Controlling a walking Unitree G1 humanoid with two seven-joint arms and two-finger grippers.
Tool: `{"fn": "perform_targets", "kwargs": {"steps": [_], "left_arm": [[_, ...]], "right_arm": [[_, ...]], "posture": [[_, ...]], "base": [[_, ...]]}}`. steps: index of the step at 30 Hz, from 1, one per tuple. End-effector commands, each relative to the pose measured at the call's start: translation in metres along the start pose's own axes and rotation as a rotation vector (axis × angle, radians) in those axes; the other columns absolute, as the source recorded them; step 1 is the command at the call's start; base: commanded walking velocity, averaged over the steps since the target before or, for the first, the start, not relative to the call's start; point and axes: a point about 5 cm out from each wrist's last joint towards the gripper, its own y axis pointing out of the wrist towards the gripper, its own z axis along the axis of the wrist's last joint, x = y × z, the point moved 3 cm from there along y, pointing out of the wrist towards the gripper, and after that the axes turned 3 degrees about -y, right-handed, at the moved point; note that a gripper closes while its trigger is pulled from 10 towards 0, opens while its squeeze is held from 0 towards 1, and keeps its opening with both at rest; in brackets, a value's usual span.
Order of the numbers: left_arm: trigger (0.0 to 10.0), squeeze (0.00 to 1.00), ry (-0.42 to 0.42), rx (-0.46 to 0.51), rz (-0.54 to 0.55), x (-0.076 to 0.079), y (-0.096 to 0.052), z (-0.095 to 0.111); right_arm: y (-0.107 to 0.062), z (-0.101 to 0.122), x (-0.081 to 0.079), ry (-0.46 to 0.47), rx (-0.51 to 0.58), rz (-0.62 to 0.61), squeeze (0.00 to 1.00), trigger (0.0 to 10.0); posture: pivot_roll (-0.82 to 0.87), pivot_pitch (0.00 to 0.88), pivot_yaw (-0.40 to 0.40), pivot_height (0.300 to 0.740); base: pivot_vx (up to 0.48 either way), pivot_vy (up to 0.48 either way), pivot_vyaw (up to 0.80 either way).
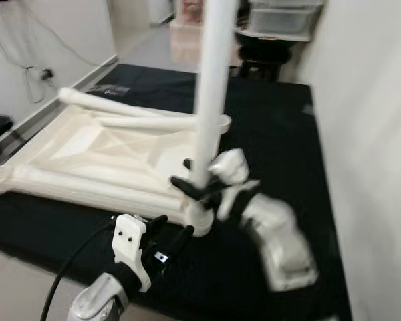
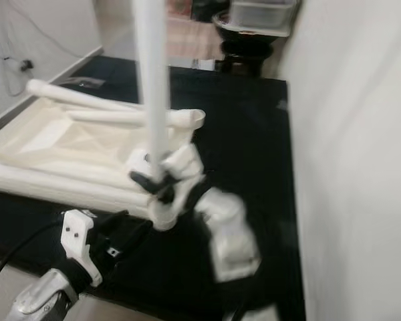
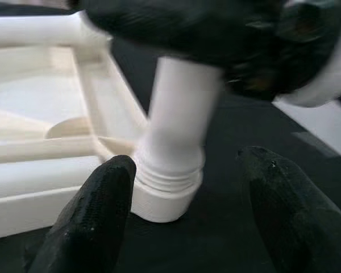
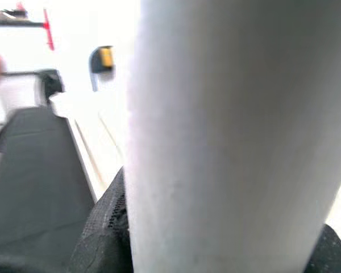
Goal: Building children table
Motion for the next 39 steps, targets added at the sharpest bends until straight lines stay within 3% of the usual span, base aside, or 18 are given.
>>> {"fn": "perform_targets", "kwargs": {"steps": [1,2,6,7,8,9,10,11,15,16,17,18,19,21,24,32,33,39], "left_arm": [[10.0,0.0,-0.014,-0.021,0.01,-0.002,-0.004,-0.004],[10.0,0.0,-0.021,-0.02,0.01,-0.003,-0.004,-0.004],[10.0,0.0,-0.025,-0.023,0.005,-0.002,-0.003,-0.004],[10.0,0.0,-0.023,-0.022,0.008,-0.003,-0.004,-0.004],[10.0,0.0,-0.023,-0.022,0.008,-0.003,-0.004,-0.004],[10.0,0.0,-0.018,-0.021,0.011,-0.003,-0.003,-0.003],[10.0,0.0,-0.018,-0.021,0.011,-0.003,-0.003,-0.003],[10.0,0.0,-0.012,-0.02,0.013,-0.003,-0.003,-0.003],[10.0,0.0,-0.003,-0.017,0.019,-0.004,-0.002,-0.002],[10.0,0.0,0.006,-0.017,0.025,-0.005,-0.002,-0.002],[10.0,0.0,0.028,-0.015,0.036,-0.005,-0.003,-0.002],[10.0,0.0,0.061,-0.009,0.048,-0.005,-0.003,0.0],[10.0,0.0,0.061,-0.009,0.048,-0.005,-0.003,0.0],[10.0,0.0,0.106,-0.002,0.061,-0.003,-0.004,0.002],[10.0,0.0,0.134,-0.006,0.072,0.001,-0.007,0.003],[10.0,0.0,0.148,-0.004,0.074,0.008,-0.011,0.005],[10.0,0.0,0.148,-0.002,0.071,0.012,-0.011,0.005],[10.0,0.0,0.136,0.006,0.08,0.019,-0.013,0.005]], "right_arm": [[-0.01,-0.039,0.014,-0.019,-0.206,-0.04,0.0,0.0],[-0.009,-0.048,0.02,0.064,-0.235,-0.057,0.0,0.0],[-0.009,-0.055,0.021,0.117,-0.263,-0.053,0.0,0.0],[-0.006,-0.055,0.021,0.123,-0.264,-0.05,0.0,3.7],[-0.006,-0.055,0.021,0.123,-0.264,-0.05,0.0,3.7],[-0.004,-0.053,0.024,0.117,-0.25,-0.052,0.0,10.0],[-0.004,-0.053,0.024,0.117,-0.25,-0.052,0.0,10.0],[-0.001,-0.048,0.025,0.133,-0.229,-0.03,1.0,10.0],[0.004,-0.032,0.033,0.146,-0.152,0.008,1.0,10.0],[0.007,-0.022,0.036,0.133,-0.102,0.067,1.0,10.0],[0.008,-0.01,0.036,0.135,-0.045,0.18,0.31,10.0],[0.005,-0.004,0.037,0.077,-0.023,0.295,0.0,10.0],[0.005,-0.004,0.037,0.077,-0.023,0.295,0.0,10.0],[0.001,0.0,0.043,0.03,-0.024,0.431,0.0,10.0],[-0.001,0.005,0.055,0.073,-0.022,0.517,0.0,10.0],[0.003,-0.001,0.067,0.123,-0.044,0.52,0.0,10.0],[0.003,-0.004,0.07,0.133,-0.054,0.51,0.0,0.0],[-0.002,-0.011,0.079,0.154,-0.051,0.489,0.0,0.0]], "posture": [[-0.02,0.101,0.007,0.74],[-0.01,0.108,0.001,0.74],[0.01,0.121,-0.007,0.74],[0.0,0.112,-0.001,0.74],[0.0,0.112,-0.001,0.74],[0.01,0.115,-0.003,0.74],[0.01,0.115,-0.003,0.74],[0.01,0.11,-0.007,0.74],[0.01,0.11,-0.007,0.74],[0.02,0.103,-0.004,0.74],[0.02,0.099,-0.005,0.74],[0.02,0.095,-0.006,0.74],[0.02,0.095,-0.006,0.74],[0.03,0.092,-0.01,0.74],[0.03,0.087,-0.013,0.74],[0.05,0.08,-0.014,0.74],[0.05,0.079,-0.015,0.74],[0.05,0.082,-0.014,0.74]], "base": [[0.0,0.0,0.0],[0.0,0.0,0.0],[0.0,0.0,0.0],[0.0,0.0,0.0],[0.0,0.0,0.0],[0.0,0.0,0.0],[0.0,0.0,0.0],[0.0,0.0,0.0],[0.0,0.0,0.0],[0.0,0.0,0.0],[0.0,0.0,0.0],[0.0,0.0,0.0],[0.0,0.0,0.0],[0.0,0.0,0.0],[0.0,0.0,0.0],[0.0,0.0,0.0],[0.0,0.0,0.0],[0.0,0.0,0.0]]}}
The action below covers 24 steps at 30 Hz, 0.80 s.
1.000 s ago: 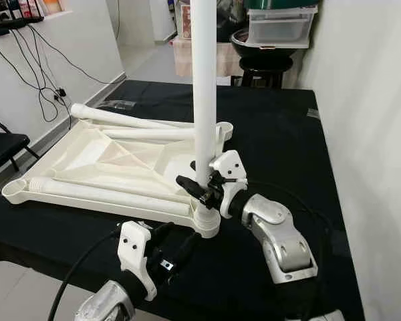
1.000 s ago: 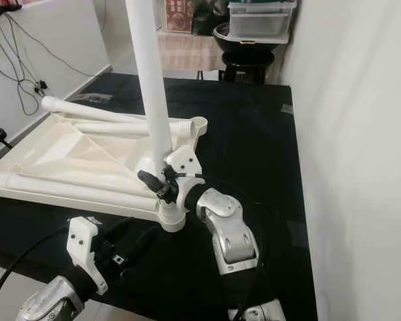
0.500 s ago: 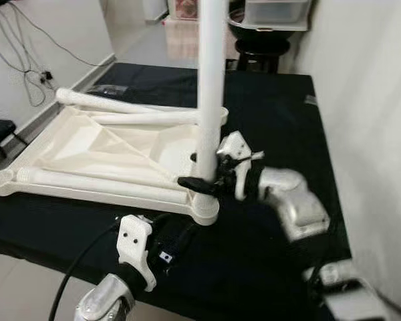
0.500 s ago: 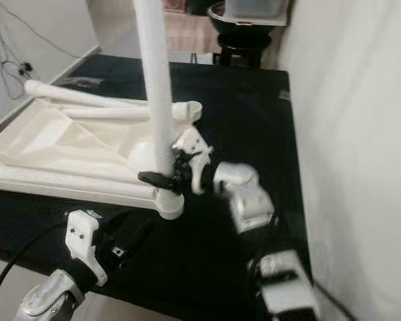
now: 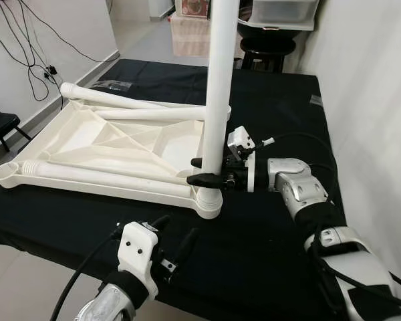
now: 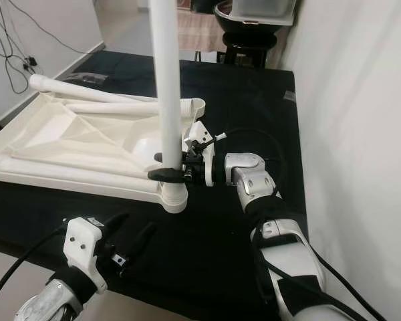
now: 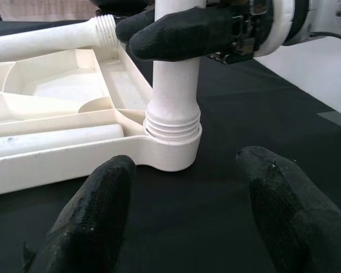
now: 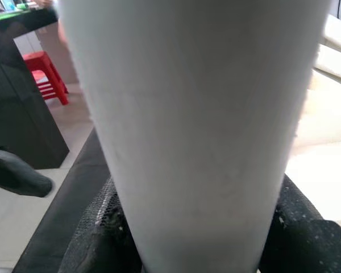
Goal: Building children table
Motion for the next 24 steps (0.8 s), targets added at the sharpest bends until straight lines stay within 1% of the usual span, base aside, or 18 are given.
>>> {"fn": "perform_targets", "kwargs": {"steps": [1,4,6,9,10,11,12,13,14,15,16,17,18,19,20,22,23,24], "left_arm": [[10.0,0.0,0.004,-0.004,0.006,0.001,-0.001,-0.001],[10.0,0.0,0.002,-0.002,0.01,0.002,-0.002,-0.001],[10.0,0.0,-0.016,-0.002,0.011,0.0,-0.001,-0.002],[10.0,0.0,-0.023,-0.003,0.01,0.0,-0.001,-0.003],[10.0,0.0,-0.026,-0.005,0.009,-0.001,-0.002,-0.003],[10.0,0.0,-0.026,-0.005,0.009,-0.001,-0.002,-0.003],[0.0,0.0,-0.027,-0.004,0.007,-0.002,-0.002,-0.002],[0.0,0.0,-0.027,-0.004,0.007,-0.002,-0.002,-0.002],[0.0,0.0,-0.028,-0.004,0.006,-0.003,-0.002,-0.002],[0.0,0.0,-0.032,-0.005,0.009,-0.004,-0.003,-0.003],[0.0,0.0,-0.032,-0.005,0.009,-0.004,-0.003,-0.003],[0.0,0.0,-0.038,-0.003,0.012,-0.005,-0.003,-0.003],[0.0,0.0,-0.039,-0.004,0.004,-0.005,-0.002,-0.003],[0.0,0.0,-0.039,-0.004,0.004,-0.005,-0.002,-0.003],[0.0,0.0,-0.04,-0.005,-0.004,-0.005,-0.002,-0.004],[0.0,0.0,-0.04,-0.005,-0.004,-0.005,-0.002,-0.004],[0.0,0.0,-0.044,-0.004,0.006,-0.007,-0.001,-0.004],[0.0,0.0,-0.046,-0.002,0.013,-0.008,-0.001,-0.004]], "right_arm": [[-0.007,-0.005,0.002,0.037,0.024,-0.019,0.0,0.0],[-0.009,-0.007,0.003,0.034,0.023,-0.021,0.0,0.0],[-0.017,-0.015,-0.001,0.028,0.028,-0.073,0.0,0.0],[-0.018,-0.025,-0.007,0.039,0.016,-0.141,0.0,0.0],[-0.007,-0.044,-0.006,0.077,-0.06,-0.426,0.0,0.0],[-0.007,-0.044,-0.006,0.077,-0.06,-0.426,0.0,0.0],[0.002,-0.06,-0.028,0.134,-0.116,-0.561,0.0,0.0],[0.002,-0.06,-0.028,0.134,-0.116,-0.561,0.0,0.0],[0.003,-0.068,-0.045,0.176,-0.148,-0.657,0.0,0.0],[0.005,-0.062,-0.044,0.147,-0.15,-0.673,0.0,0.0],[0.005,-0.062,-0.044,0.147,-0.15,-0.673,0.0,0.0],[0.003,-0.058,-0.034,0.139,-0.141,-0.671,0.0,0.0],[0.006,-0.056,-0.025,0.102,-0.146,-0.656,0.0,0.0],[0.006,-0.056,-0.025,0.102,-0.146,-0.656,0.0,0.0],[0.009,-0.056,-0.02,0.082,-0.157,-0.643,0.0,0.0],[0.009,-0.056,-0.02,0.082,-0.157,-0.643,0.0,0.0],[0.013,-0.053,-0.026,0.11,-0.136,-0.601,0.0,10.0],[0.015,-0.052,-0.028,0.137,-0.13,-0.563,1.0,10.0]], "posture": [[0.05,0.082,-0.014,0.74],[0.05,0.082,-0.014,0.74],[0.03,0.091,-0.019,0.74],[0.03,0.091,-0.019,0.74],[0.03,0.095,-0.021,0.74],[0.03,0.095,-0.021,0.74],[0.04,0.109,-0.024,0.74],[0.04,0.109,-0.024,0.74],[0.04,0.109,-0.021,0.74],[0.01,0.092,0.0,0.74],[0.01,0.092,0.0,0.74],[0.02,0.094,-0.008,0.74],[0.03,0.089,-0.016,0.74],[0.03,0.089,-0.016,0.74],[0.03,0.088,-0.012,0.74],[0.03,0.088,-0.012,0.74],[0.03,0.082,-0.013,0.74],[0.03,0.077,-0.012,0.74]], "base": [[0.0,0.0,0.0],[0.0,0.0,0.0],[0.0,0.0,0.0],[0.0,0.0,0.0],[0.0,0.0,0.0],[0.0,0.0,0.0],[0.0,0.0,0.0],[0.0,0.0,0.0],[0.0,0.0,0.0],[0.0,0.0,0.0],[0.0,0.0,0.0],[0.0,0.0,0.0],[0.0,0.0,0.0],[0.0,0.0,0.0],[0.0,0.0,0.0],[0.0,0.0,0.0],[0.0,0.0,0.0],[0.0,0.0,0.0]]}}
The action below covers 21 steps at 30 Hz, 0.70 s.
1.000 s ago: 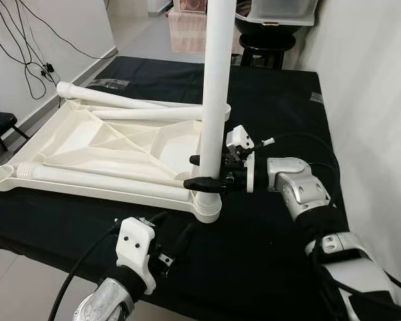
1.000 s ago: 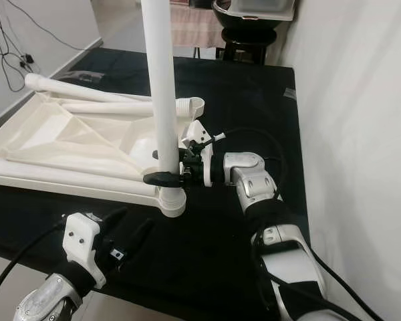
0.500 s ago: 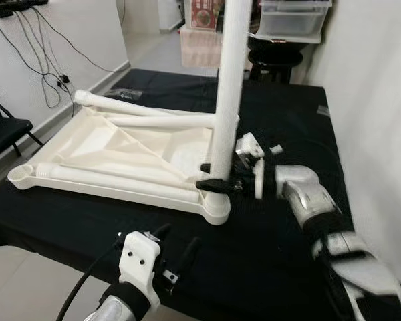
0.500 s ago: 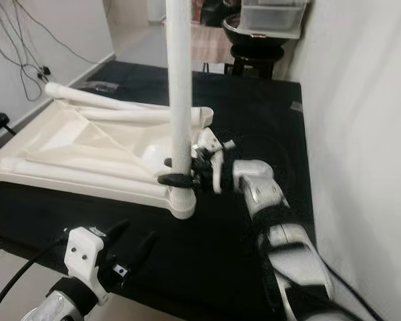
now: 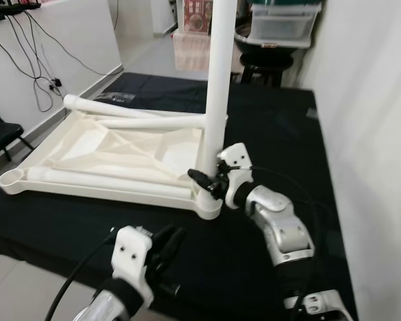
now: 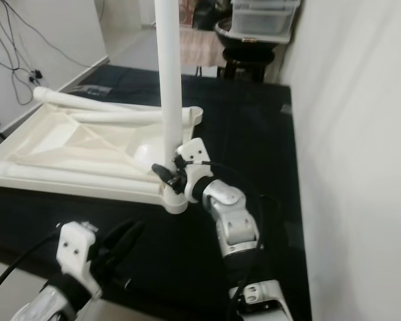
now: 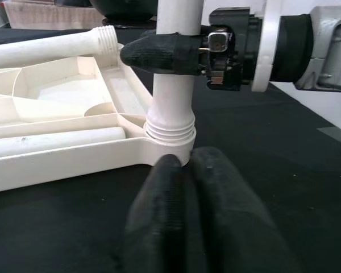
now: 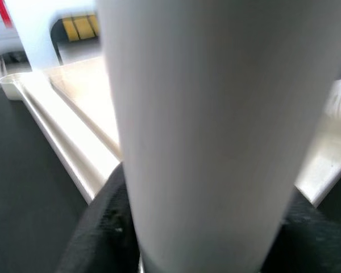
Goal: Building children table
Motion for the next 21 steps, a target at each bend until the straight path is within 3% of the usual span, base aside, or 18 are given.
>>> {"fn": "perform_targets", "kwargs": {"steps": [1,4,9,10,11,12,14,15,16,20,21], "left_arm": [[0.0,0.0,-0.01,-0.007,0.014,-0.003,0.0,-0.004],[0.0,0.0,-0.012,-0.007,0.005,-0.002,0.001,-0.004],[0.0,0.0,-0.016,-0.007,0.002,-0.002,0.001,-0.005],[0.0,0.0,-0.018,-0.007,0.001,-0.002,0.002,-0.005],[0.0,0.0,-0.016,-0.005,0.004,-0.002,0.003,-0.005],[0.0,0.0,-0.016,-0.005,0.004,-0.002,0.003,-0.005],[0.0,0.0,-0.01,-0.002,0.016,-0.003,0.005,-0.005],[0.0,0.0,-0.01,-0.002,0.016,-0.003,0.005,-0.005],[4.8,0.0,-0.01,0.0,0.02,-0.003,0.006,-0.006],[4.8,0.0,-0.002,0.001,0.029,-0.004,0.006,-0.006],[10.0,0.0,-0.004,0.002,0.032,-0.004,0.006,-0.006]], "right_arm": [[-0.004,-0.026,-0.007,0.096,-0.106,0.06,1.0,10.0],[-0.001,-0.011,-0.005,0.112,-0.04,0.149,1.0,10.0],[-0.002,0.0,-0.002,0.102,0.012,0.195,1.0,10.0],[-0.005,0.015,0.003,0.072,0.074,0.312,0.0,10.0],[-0.01,0.026,0.008,0.033,0.109,0.435,0.0,10.0],[-0.01,0.026,0.008,0.033,0.109,0.435,0.0,10.0],[-0.015,0.038,0.02,-0.007,0.13,0.603,0.0,10.0],[-0.015,0.038,0.02,-0.007,0.13,0.603,0.0,10.0],[-0.012,0.041,0.026,0.039,0.13,0.613,0.0,10.0],[-0.01,0.039,0.029,0.058,0.121,0.609,0.0,10.0],[-0.009,0.037,0.032,0.066,0.111,0.594,0.0,0.0]], "posture": [[0.03,0.075,-0.012,0.74],[0.03,0.069,-0.011,0.74],[0.03,0.065,-0.011,0.74],[0.02,0.052,-0.003,0.74],[0.02,0.052,-0.003,0.74],[0.02,0.052,-0.003,0.74],[0.03,0.041,-0.011,0.74],[0.03,0.041,-0.011,0.74],[0.03,0.038,-0.012,0.74],[0.03,0.037,-0.013,0.74],[0.04,0.035,-0.015,0.74]], "base": [[0.0,0.0,0.0],[0.0,0.0,0.0],[0.0,0.0,0.0],[0.0,0.0,0.0],[0.0,0.0,0.0],[0.0,0.0,0.0],[0.0,0.0,0.0],[0.0,0.0,0.0],[0.0,0.0,0.0],[0.0,0.0,0.0],[0.0,0.0,0.0]]}}
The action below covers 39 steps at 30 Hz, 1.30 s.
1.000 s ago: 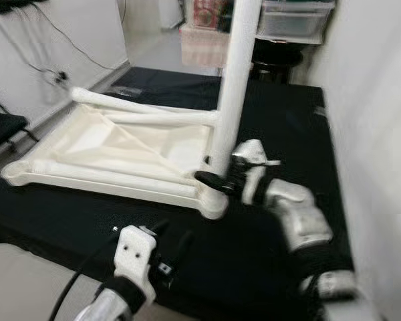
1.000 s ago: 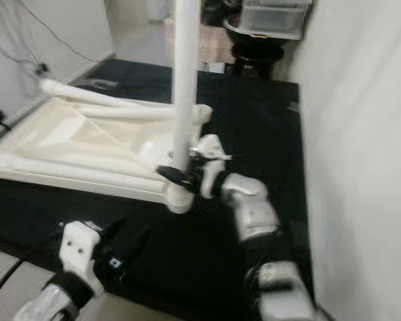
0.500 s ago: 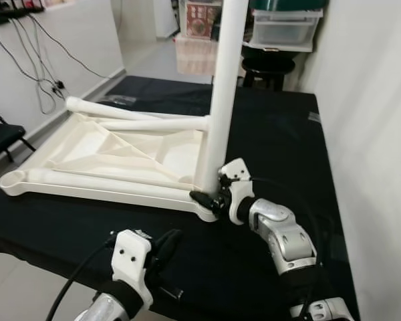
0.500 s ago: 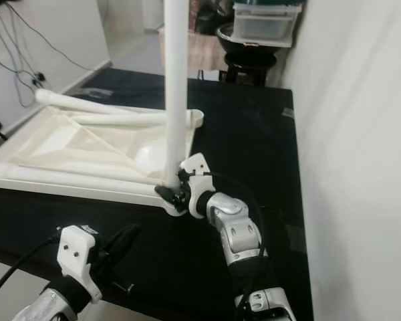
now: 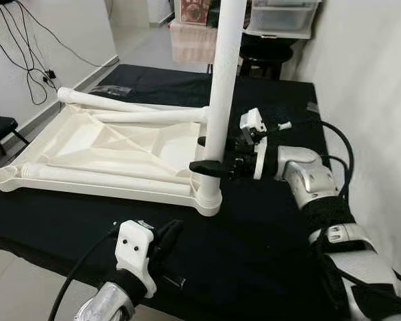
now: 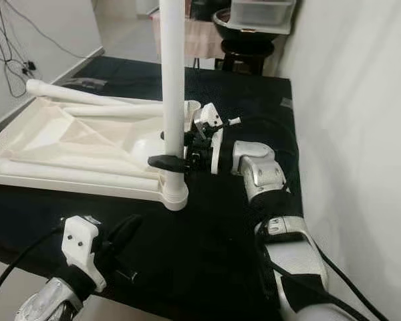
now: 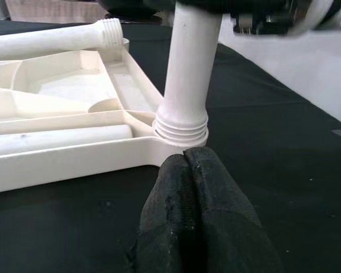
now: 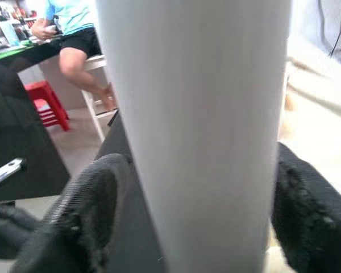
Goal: Building children table
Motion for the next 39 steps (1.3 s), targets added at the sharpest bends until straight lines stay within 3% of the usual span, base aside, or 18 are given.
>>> {"fn": "perform_targets", "kwargs": {"steps": [1,11,14,15,17,19,20,22,28,29,30,32,33,37,39], "left_arm": [[10.0,0.0,0.004,-0.009,0.008,-0.001,-0.001,-0.003],[10.0,0.0,-0.002,-0.003,0.014,-0.001,-0.002,-0.002],[10.0,0.0,-0.004,0.0,0.012,-0.003,-0.003,-0.001],[10.0,0.0,-0.004,-0.001,0.012,-0.005,-0.003,-0.001],[10.0,0.0,-0.002,-0.005,0.008,-0.009,-0.005,-0.001],[10.0,0.0,-0.002,-0.005,0.008,-0.009,-0.005,-0.001],[10.0,0.0,-0.008,-0.007,0.004,-0.01,-0.005,-0.001],[10.0,0.0,-0.014,-0.011,-0.003,-0.011,-0.005,-0.002],[10.0,0.0,-0.033,-0.017,-0.023,-0.014,-0.002,-0.003],[10.0,0.0,-0.028,-0.017,-0.026,-0.014,-0.002,-0.003],[10.0,0.0,-0.023,-0.012,-0.021,-0.015,-0.001,-0.003],[10.0,0.0,-0.023,-0.01,-0.019,-0.016,-0.001,-0.003],[10.0,0.0,-0.024,-0.009,-0.018,-0.016,0.0,-0.003],[10.0,0.0,-0.02,-0.004,-0.013,-0.017,0.003,-0.003],[10.0,0.0,-0.021,-0.003,-0.013,-0.017,0.003,-0.003]], "right_arm": [[0.0,-0.002,0.001,0.004,0.004,-0.002,0.0,0.0],[-0.018,-0.018,0.007,0.033,-0.007,-0.103,0.0,0.0],[-0.035,-0.032,0.001,0.031,-0.016,-0.147,0.0,0.0],[-0.039,-0.047,-0.008,0.057,-0.052,-0.193,0.0,0.0],[-0.04,-0.083,-0.011,0.05,-0.23,-0.69,0.0,0.0],[-0.04,-0.083,-0.011,0.05,-0.23,-0.69,0.0,0.0],[-0.041,-0.092,-0.032,0.028,-0.264,-0.777,0.0,0.0],[-0.042,-0.091,-0.038,0.032,-0.263,-0.802,0.0,0.0],[-0.037,-0.086,-0.032,-0.004,-0.265,-0.771,0.0,0.0],[-0.032,-0.085,-0.032,-0.009,-0.271,-0.759,0.0,10.0],[-0.023,-0.077,-0.03,0.017,-0.229,-0.709,0.78,10.0],[-0.02,-0.073,-0.028,0.027,-0.205,-0.693,0.78,10.0],[-0.01,-0.063,-0.03,0.042,-0.138,-0.594,1.0,10.0],[0.007,-0.028,-0.036,0.028,0.067,-0.314,1.0,10.0],[0.008,-0.024,-0.037,0.017,0.093,-0.255,1.0,10.0]], "posture": [[0.04,0.035,-0.015,0.74],[0.03,0.05,-0.012,0.74],[0.01,0.07,-0.009,0.74],[0.01,0.076,-0.013,0.74],[0.0,0.085,-0.001,0.74],[0.0,0.085,-0.001,0.74],[-0.01,0.106,0.009,0.74],[-0.03,0.093,0.033,0.74],[-0.01,0.096,0.023,0.74],[-0.01,0.095,0.025,0.74],[-0.02,0.088,0.024,0.74],[-0.02,0.088,0.024,0.74],[-0.01,0.083,0.023,0.74],[0.0,0.069,0.023,0.74],[0.0,0.068,0.023,0.74]], "base": [[0.0,0.0,0.0],[0.0,0.0,0.0],[0.0,0.0,0.0],[0.0,0.0,0.0],[0.0,0.0,0.0],[0.0,0.0,0.0],[0.0,0.0,0.0],[0.0,0.0,0.0],[0.0,0.0,0.0],[0.0,0.0,0.0],[0.0,0.0,0.0],[0.0,0.0,0.0],[0.0,0.0,0.0],[0.0,0.0,0.0],[0.0,0.0,0.0]]}}
